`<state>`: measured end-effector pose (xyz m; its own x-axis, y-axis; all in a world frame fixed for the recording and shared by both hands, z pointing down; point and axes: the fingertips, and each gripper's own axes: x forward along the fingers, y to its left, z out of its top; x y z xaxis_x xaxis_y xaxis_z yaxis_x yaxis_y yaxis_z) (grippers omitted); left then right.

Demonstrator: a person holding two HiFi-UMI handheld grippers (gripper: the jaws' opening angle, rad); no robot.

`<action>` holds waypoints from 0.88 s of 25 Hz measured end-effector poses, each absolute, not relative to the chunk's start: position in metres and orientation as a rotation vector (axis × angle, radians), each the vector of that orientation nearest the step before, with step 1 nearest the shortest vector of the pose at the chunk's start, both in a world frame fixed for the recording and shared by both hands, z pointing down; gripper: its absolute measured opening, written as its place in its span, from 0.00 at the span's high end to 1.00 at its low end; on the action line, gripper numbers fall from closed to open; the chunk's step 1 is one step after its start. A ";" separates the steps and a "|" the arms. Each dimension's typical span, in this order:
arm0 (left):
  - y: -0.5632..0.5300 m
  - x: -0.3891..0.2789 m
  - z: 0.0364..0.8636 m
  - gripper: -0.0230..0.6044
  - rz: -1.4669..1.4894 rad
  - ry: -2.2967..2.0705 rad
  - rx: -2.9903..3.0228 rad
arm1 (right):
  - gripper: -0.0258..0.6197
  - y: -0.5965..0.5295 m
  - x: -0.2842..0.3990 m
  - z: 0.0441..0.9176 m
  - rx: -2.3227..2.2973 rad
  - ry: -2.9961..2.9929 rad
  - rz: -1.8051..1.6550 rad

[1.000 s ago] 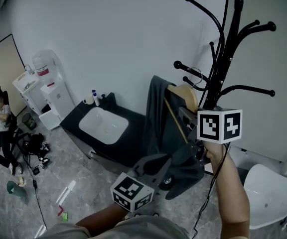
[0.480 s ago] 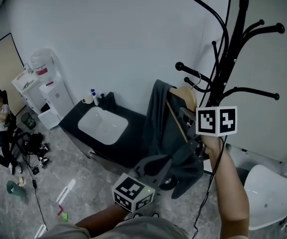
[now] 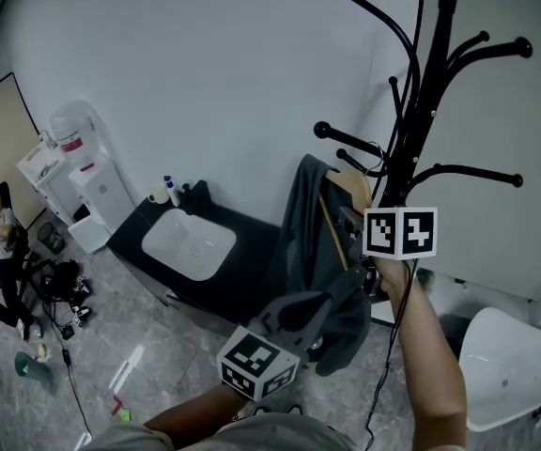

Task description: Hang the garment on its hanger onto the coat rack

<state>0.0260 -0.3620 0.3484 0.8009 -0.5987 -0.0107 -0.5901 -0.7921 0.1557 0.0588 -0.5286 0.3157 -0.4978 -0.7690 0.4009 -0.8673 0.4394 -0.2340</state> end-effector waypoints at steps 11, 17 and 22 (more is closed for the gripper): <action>-0.365 0.033 0.355 0.96 -0.068 -0.911 2.832 | 0.80 -0.529 0.096 0.364 1.593 -2.205 0.529; -0.359 0.041 0.358 0.96 -0.065 -0.871 2.837 | 0.77 -0.513 0.108 0.397 1.596 -2.114 0.593; -0.350 0.045 0.362 0.96 -0.060 -0.831 2.841 | 0.76 -0.500 0.118 0.415 1.627 -2.205 0.661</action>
